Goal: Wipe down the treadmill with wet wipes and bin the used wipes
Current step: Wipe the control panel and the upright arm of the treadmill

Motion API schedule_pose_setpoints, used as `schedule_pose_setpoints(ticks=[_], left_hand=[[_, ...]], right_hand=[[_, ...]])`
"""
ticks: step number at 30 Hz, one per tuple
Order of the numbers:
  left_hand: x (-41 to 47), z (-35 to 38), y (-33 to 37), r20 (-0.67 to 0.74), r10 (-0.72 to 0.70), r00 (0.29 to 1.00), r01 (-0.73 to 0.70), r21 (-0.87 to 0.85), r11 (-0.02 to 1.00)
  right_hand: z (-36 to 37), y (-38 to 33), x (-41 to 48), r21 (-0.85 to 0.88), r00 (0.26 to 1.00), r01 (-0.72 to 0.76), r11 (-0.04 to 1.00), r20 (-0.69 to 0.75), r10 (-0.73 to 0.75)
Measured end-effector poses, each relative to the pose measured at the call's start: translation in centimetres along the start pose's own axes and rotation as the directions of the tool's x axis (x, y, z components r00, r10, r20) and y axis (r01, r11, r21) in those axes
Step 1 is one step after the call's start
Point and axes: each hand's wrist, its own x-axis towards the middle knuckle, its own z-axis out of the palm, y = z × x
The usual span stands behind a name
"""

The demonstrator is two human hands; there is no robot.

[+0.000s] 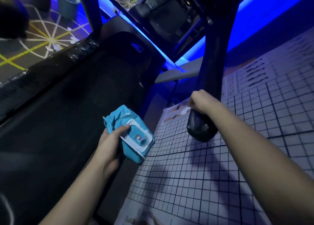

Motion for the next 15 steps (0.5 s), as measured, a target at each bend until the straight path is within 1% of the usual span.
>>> schedule_pose_setpoints(ticks=[3,9,13,15], left_hand=[[0.1,0.6,0.1,0.007,0.001,1.000,-0.002,0.002,1.000],[-0.1,0.7,1.1,0.044,-0.007,0.999,0.007,-0.002,1.000],[-0.1,-0.3,2.3,0.038,-0.005,0.999,0.006,-0.027,1.000],[-0.1,-0.6,2.9,0.037,-0.001,0.999,0.003,-0.037,0.999]], right_hand=[[0.1,-0.4,-0.5,-0.051,0.997,0.023,0.998,0.076,-0.019],[0.0,-1.9,-2.1,-0.173,0.989,0.065,0.983,0.142,-0.041],[-0.7,-3.0,-3.1,-0.194,0.973,0.081,0.978,0.230,-0.035],[-1.2,-2.8,-3.7,-0.163,0.965,0.099,0.982,0.256,-0.055]])
